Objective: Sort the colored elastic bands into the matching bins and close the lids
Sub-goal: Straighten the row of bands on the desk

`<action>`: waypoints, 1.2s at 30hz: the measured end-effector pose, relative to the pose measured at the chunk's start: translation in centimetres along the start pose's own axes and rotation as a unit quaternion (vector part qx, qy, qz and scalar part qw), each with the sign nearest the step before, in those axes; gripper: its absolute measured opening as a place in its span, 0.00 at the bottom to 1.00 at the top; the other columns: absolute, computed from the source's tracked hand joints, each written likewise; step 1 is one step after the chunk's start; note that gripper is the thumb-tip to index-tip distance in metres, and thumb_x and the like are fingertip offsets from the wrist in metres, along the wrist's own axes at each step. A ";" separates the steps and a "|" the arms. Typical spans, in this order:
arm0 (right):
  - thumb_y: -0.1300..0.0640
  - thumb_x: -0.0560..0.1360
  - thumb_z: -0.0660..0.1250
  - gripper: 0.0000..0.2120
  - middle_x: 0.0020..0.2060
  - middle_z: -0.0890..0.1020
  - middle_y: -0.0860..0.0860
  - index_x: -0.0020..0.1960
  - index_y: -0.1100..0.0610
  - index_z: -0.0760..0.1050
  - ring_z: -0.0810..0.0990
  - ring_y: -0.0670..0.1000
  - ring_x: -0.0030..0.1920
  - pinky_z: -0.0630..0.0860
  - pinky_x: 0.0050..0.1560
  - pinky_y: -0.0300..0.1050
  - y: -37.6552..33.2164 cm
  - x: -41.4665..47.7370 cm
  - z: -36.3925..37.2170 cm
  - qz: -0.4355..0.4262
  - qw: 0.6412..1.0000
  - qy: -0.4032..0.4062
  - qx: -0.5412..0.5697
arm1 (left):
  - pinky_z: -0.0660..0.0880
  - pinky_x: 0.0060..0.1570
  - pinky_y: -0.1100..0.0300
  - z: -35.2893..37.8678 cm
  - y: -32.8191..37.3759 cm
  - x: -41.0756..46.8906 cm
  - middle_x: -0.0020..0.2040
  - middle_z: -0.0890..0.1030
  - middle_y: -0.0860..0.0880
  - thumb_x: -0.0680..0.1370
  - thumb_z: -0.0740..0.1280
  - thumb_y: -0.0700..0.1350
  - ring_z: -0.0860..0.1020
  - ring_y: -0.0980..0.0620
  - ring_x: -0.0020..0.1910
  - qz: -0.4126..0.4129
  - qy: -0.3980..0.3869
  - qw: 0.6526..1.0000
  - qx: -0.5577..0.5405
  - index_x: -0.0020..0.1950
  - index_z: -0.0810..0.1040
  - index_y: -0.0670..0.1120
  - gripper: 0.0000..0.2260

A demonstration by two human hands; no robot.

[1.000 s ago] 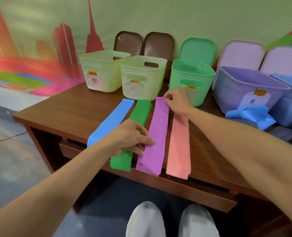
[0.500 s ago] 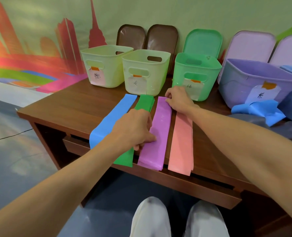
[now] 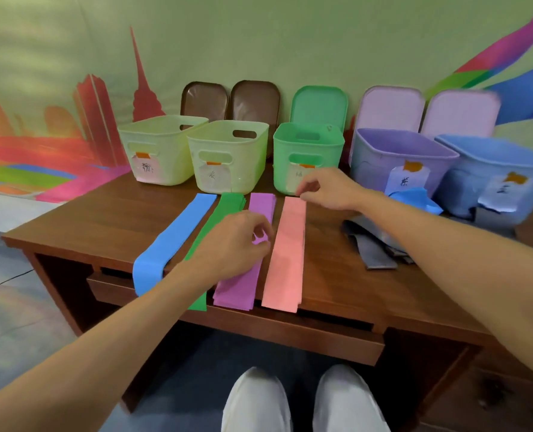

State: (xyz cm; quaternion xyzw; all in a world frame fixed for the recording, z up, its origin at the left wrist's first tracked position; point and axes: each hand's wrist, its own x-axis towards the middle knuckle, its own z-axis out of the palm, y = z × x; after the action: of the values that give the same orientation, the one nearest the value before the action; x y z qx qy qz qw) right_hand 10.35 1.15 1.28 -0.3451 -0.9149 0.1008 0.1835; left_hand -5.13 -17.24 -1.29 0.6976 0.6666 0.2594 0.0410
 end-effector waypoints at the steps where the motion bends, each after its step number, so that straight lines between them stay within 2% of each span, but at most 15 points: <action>1: 0.59 0.75 0.68 0.08 0.47 0.82 0.49 0.53 0.57 0.82 0.78 0.45 0.48 0.73 0.55 0.39 0.5 -1.1 -0.9 0.005 1.000 0.004 0.005 | 0.72 0.47 0.64 0.4 0.8 0.1 0.47 0.77 0.53 0.76 0.67 0.43 0.75 0.56 0.46 0.004 0.000 1.000 -0.012 0.52 0.79 0.48 0.06; 3: 0.58 0.74 0.69 0.06 0.44 0.83 0.47 0.49 0.55 0.83 0.78 0.43 0.44 0.73 0.53 0.38 1.8 -3.3 -2.8 0.033 0.999 0.017 0.016 | 0.73 0.48 0.63 1.3 2.1 0.4 0.48 0.79 0.52 0.76 0.67 0.44 0.76 0.57 0.47 0.013 -0.007 0.999 -0.030 0.53 0.79 0.49 0.06; 5: 0.59 0.73 0.70 0.04 0.39 0.84 0.48 0.47 0.56 0.82 0.79 0.44 0.38 0.75 0.46 0.37 3.1 -5.5 -4.5 0.074 0.994 0.026 0.074 | 0.73 0.49 0.63 2.3 3.4 0.8 0.50 0.78 0.53 0.76 0.66 0.46 0.75 0.58 0.47 0.033 -0.028 0.998 -0.035 0.54 0.78 0.50 0.07; 8: 0.63 0.74 0.69 0.05 0.40 0.83 0.51 0.49 0.60 0.80 0.80 0.40 0.35 0.73 0.36 0.27 5.4 -8.7 -6.6 0.113 0.981 0.057 0.149 | 0.69 0.48 0.68 3.6 5.3 1.5 0.51 0.77 0.54 0.77 0.66 0.48 0.74 0.59 0.49 0.071 -0.060 0.995 -0.035 0.56 0.77 0.50 0.09; 10: 0.62 0.74 0.69 0.05 0.42 0.83 0.51 0.49 0.58 0.80 0.80 0.38 0.36 0.75 0.40 0.29 7.1 -10.6 -7.1 0.122 0.980 0.081 0.138 | 0.69 0.48 0.69 4.5 6.6 2.2 0.52 0.77 0.54 0.77 0.66 0.47 0.75 0.58 0.50 0.082 -0.062 0.993 -0.051 0.57 0.77 0.49 0.09; 13: 0.59 0.73 0.70 0.05 0.41 0.83 0.46 0.47 0.51 0.81 0.81 0.43 0.42 0.76 0.50 0.41 9.8 -13.4 -6.3 0.151 0.972 0.131 0.124 | 0.70 0.52 0.66 6.9 8.7 3.6 0.51 0.78 0.52 0.77 0.66 0.45 0.75 0.57 0.49 0.081 -0.043 0.991 -0.096 0.54 0.79 0.48 0.07; 15: 0.58 0.73 0.70 0.04 0.41 0.84 0.44 0.45 0.49 0.81 0.81 0.42 0.42 0.76 0.50 0.39 11.0 -15.2 -5.2 0.147 0.966 0.164 0.138 | 0.68 0.50 0.68 8.9 9.9 4.7 0.50 0.78 0.51 0.76 0.67 0.44 0.75 0.57 0.48 0.063 -0.017 0.990 -0.129 0.53 0.79 0.48 0.07; 17: 0.57 0.73 0.71 0.04 0.40 0.83 0.41 0.42 0.47 0.80 0.80 0.39 0.42 0.73 0.47 0.32 11.6 -16.9 -4.0 0.137 0.964 0.178 0.139 | 0.65 0.47 0.70 10.5 10.8 6.2 0.49 0.75 0.51 0.75 0.67 0.42 0.73 0.57 0.47 0.030 0.015 0.990 -0.137 0.54 0.79 0.47 0.08; 19: 0.57 0.73 0.71 0.05 0.38 0.83 0.40 0.40 0.48 0.80 0.78 0.38 0.41 0.70 0.43 0.27 12.0 -18.1 -3.1 0.124 0.965 0.190 0.133 | 0.66 0.48 0.67 11.9 11.1 7.8 0.49 0.73 0.50 0.75 0.67 0.40 0.73 0.55 0.47 -0.013 0.051 0.988 -0.145 0.54 0.78 0.46 0.09; 21: 0.56 0.72 0.72 0.02 0.38 0.82 0.43 0.41 0.52 0.80 0.78 0.41 0.43 0.69 0.43 0.28 12.5 -18.9 -2.5 0.099 0.969 0.189 0.122 | 0.68 0.51 0.63 13.0 11.1 9.1 0.51 0.73 0.48 0.74 0.66 0.39 0.74 0.51 0.51 -0.070 0.076 0.981 -0.165 0.54 0.77 0.45 0.10; 23: 0.53 0.72 0.72 0.04 0.40 0.81 0.44 0.42 0.53 0.81 0.78 0.43 0.44 0.69 0.45 0.30 12.9 -19.3 -2.2 0.070 0.977 0.167 0.109 | 0.70 0.59 0.56 14.0 11.0 9.7 0.55 0.72 0.46 0.74 0.65 0.39 0.74 0.47 0.56 -0.113 0.092 0.971 -0.188 0.56 0.76 0.45 0.11; 25: 0.50 0.70 0.73 0.06 0.42 0.80 0.43 0.45 0.50 0.81 0.77 0.42 0.46 0.69 0.47 0.30 13.1 -19.4 -2.2 0.060 0.984 0.126 0.110 | 0.68 0.63 0.50 14.5 10.8 9.9 0.57 0.71 0.46 0.75 0.63 0.40 0.72 0.46 0.60 -0.149 0.113 0.965 -0.184 0.58 0.76 0.46 0.12; 29: 0.50 0.66 0.77 0.12 0.47 0.77 0.42 0.48 0.47 0.79 0.75 0.42 0.49 0.70 0.50 0.31 13.6 -19.3 -2.2 0.058 0.990 0.076 0.100 | 0.60 0.66 0.48 14.8 10.8 10.1 0.62 0.74 0.48 0.76 0.61 0.45 0.68 0.46 0.65 -0.192 0.120 0.965 -0.133 0.63 0.73 0.49 0.15; 32: 0.56 0.70 0.73 0.05 0.43 0.80 0.43 0.44 0.49 0.81 0.77 0.42 0.48 0.72 0.51 0.35 13.7 -19.2 -1.9 0.061 0.983 0.128 0.114 | 0.54 0.69 0.48 15.0 10.9 10.1 0.65 0.73 0.48 0.78 0.59 0.47 0.63 0.45 0.69 -0.197 0.086 0.971 -0.107 0.69 0.68 0.49 0.18; 36: 0.60 0.74 0.68 0.05 0.39 0.81 0.45 0.42 0.52 0.80 0.77 0.44 0.43 0.72 0.45 0.39 13.6 -19.0 -1.8 0.087 0.959 0.247 0.108 | 0.53 0.70 0.46 15.0 10.9 10.4 0.70 0.67 0.45 0.79 0.59 0.52 0.59 0.44 0.71 -0.201 0.066 0.975 -0.070 0.73 0.64 0.49 0.23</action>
State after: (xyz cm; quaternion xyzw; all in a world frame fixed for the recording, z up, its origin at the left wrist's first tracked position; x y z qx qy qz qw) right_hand 32.35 -1.41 -6.34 -0.4158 -0.7912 0.1262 0.4304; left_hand 10.76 -4.19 -6.65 0.5263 0.7744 0.3374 0.0972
